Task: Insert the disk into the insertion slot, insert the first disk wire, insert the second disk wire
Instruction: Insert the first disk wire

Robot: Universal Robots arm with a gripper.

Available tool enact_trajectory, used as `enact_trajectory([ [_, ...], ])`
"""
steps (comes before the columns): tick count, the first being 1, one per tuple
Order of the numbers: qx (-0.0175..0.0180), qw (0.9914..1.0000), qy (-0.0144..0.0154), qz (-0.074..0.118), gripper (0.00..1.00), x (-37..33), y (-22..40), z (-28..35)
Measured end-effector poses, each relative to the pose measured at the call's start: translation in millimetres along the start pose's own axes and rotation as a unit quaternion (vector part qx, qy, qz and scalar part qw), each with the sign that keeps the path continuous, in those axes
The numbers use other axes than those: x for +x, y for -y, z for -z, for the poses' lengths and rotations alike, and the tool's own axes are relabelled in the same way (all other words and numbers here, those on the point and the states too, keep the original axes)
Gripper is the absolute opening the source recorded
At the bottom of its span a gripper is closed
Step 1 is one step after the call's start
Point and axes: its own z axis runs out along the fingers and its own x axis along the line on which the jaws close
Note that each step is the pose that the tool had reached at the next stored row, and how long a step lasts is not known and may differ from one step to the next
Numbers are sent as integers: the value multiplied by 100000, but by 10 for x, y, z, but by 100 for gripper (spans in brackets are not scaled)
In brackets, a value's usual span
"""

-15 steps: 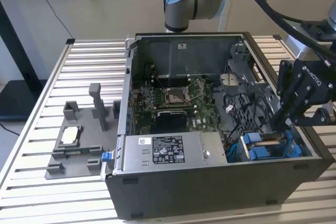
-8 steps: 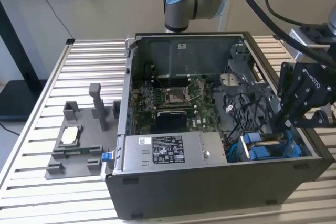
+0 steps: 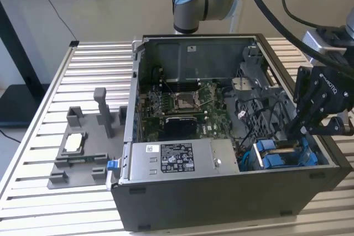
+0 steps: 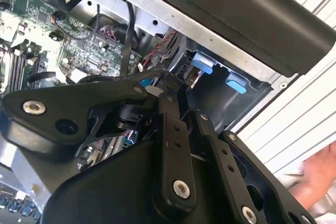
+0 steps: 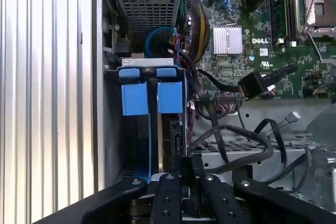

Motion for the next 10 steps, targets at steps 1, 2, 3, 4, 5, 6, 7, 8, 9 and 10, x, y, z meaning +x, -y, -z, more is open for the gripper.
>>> enact_trajectory([
  [1, 9, 100000, -4, -113, 19, 0, 1, -1],
  [2, 16, 100000, 9, -248, 19, 1, 2, -3],
  [3, 21, 99999, 28, -355, 19, 1, 2, -7],
  [4, 26, 99999, 40, -427, 19, 1, 4, -10],
  [5, 26, 99999, 44, -449, 19, 1, 4, -11],
  [6, 27, 99999, 41, -467, 19, 1, 4, -11],
  [7, 27, 99999, 46, -480, 19, 1, 4, -11],
  [8, 27, 99999, 47, -491, 19, 1, 4, -11],
  [9, 28, 99999, 51, -489, 19, 1, 4, -12],
  [10, 26, 99999, 53, -491, 19, 1, 4, -14],
])
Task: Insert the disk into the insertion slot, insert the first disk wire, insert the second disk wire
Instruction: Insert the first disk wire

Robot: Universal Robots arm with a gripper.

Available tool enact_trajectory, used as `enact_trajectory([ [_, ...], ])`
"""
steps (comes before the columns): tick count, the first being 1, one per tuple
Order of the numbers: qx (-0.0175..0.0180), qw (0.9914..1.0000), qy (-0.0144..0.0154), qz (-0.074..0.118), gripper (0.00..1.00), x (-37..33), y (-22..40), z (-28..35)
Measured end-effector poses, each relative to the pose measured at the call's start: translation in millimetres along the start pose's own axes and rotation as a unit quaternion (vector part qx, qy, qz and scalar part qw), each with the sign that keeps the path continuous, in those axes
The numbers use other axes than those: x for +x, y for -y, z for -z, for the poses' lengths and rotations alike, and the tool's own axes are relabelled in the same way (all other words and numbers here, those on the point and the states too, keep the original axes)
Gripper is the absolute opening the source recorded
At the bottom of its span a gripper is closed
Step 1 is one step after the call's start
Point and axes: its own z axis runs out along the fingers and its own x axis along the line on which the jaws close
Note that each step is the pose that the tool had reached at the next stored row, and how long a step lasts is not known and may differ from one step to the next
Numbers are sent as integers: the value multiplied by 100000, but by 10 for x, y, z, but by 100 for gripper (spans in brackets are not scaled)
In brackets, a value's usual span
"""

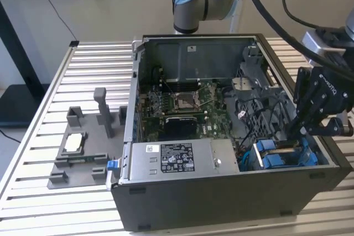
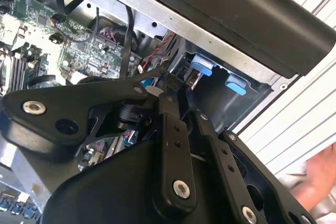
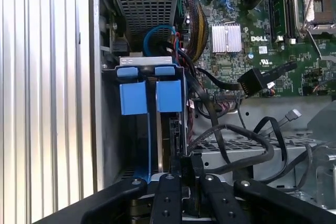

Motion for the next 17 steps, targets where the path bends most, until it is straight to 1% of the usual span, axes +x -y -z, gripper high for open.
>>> enact_trajectory([
  [10, 4, 100000, -2, -33, 19, 3, 3, -26],
  [17, 2, 100000, 12, -34, 19, 16, 3, -31],
])
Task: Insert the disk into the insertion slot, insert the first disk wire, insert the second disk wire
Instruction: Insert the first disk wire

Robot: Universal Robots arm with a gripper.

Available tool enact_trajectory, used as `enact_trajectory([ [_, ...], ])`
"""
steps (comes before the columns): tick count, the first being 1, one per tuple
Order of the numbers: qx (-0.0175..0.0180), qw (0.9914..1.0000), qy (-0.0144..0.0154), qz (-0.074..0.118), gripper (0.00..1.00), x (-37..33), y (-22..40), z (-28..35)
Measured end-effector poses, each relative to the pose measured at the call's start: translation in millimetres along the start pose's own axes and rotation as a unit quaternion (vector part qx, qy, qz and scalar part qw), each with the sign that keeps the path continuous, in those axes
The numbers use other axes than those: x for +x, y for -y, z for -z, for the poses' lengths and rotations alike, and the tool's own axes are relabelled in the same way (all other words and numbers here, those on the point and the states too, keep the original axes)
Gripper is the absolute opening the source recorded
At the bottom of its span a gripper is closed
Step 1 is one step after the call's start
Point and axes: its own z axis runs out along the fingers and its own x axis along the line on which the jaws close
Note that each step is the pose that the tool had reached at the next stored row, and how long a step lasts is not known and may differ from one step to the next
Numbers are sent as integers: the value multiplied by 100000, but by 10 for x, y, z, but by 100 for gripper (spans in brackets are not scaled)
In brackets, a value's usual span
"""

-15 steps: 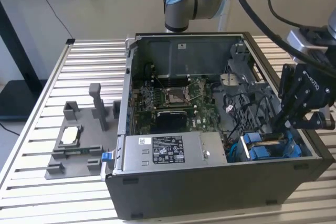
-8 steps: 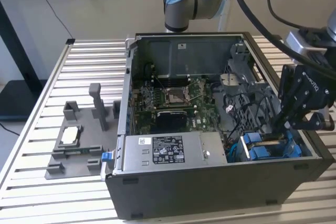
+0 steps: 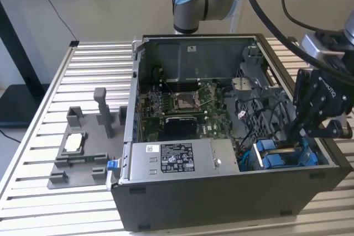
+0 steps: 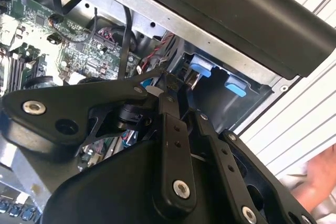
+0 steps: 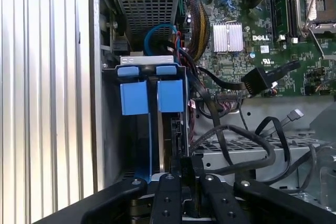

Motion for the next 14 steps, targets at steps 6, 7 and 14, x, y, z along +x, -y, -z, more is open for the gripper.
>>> enact_trajectory([
  [6, 26, 100000, 9, 0, 19, 5, -1, -12],
  [7, 45, 100000, -2, 2, 19, 5, 0, -15],
  [14, 131, 100000, -63, 22, 19, 8, 7, -70],
])
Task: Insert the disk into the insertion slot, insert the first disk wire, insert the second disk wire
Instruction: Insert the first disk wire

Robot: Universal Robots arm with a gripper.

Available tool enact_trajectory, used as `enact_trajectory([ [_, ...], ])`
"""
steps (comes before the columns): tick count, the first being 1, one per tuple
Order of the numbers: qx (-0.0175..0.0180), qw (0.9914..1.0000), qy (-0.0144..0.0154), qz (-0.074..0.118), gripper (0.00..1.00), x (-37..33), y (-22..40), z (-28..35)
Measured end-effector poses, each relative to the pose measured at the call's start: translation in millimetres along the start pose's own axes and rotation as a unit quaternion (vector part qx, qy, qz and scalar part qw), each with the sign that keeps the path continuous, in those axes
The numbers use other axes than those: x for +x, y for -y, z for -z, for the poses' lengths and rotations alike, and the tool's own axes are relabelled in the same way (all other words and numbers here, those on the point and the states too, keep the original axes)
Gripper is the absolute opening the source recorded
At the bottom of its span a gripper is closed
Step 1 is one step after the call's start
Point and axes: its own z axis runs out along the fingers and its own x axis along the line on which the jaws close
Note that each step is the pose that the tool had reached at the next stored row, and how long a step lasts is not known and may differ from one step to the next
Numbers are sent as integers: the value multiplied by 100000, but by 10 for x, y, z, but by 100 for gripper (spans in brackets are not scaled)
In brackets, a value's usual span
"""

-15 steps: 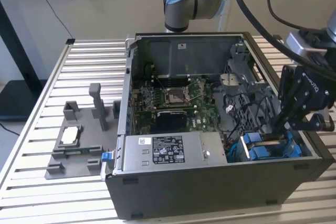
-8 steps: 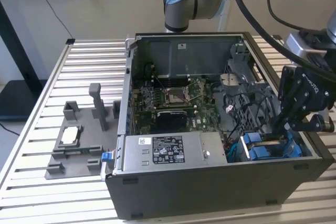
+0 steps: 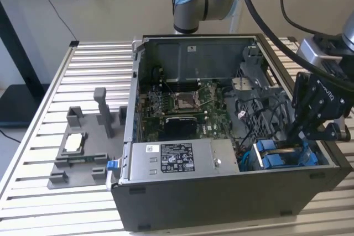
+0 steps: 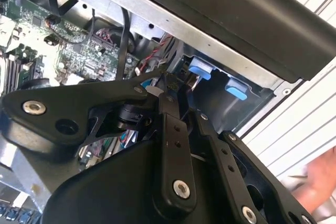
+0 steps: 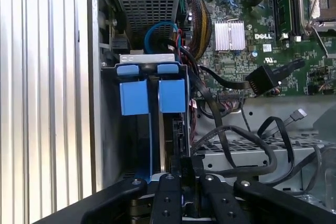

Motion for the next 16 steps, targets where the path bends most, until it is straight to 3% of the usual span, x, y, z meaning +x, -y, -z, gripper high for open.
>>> enact_trajectory([
  [9, -7, 100000, 98, 42, 19, 1, 4, -33],
  [12, -16, 100000, 138, 55, 26, 2, 5, -38],
  [13, -15, 100000, 103, 53, 26, 2, 4, -33],
  [14, -8, 100000, 67, 47, 33, 0, 2, -14],
  [16, -3, 100000, 88, 52, 33, -3, -4, 35],
])
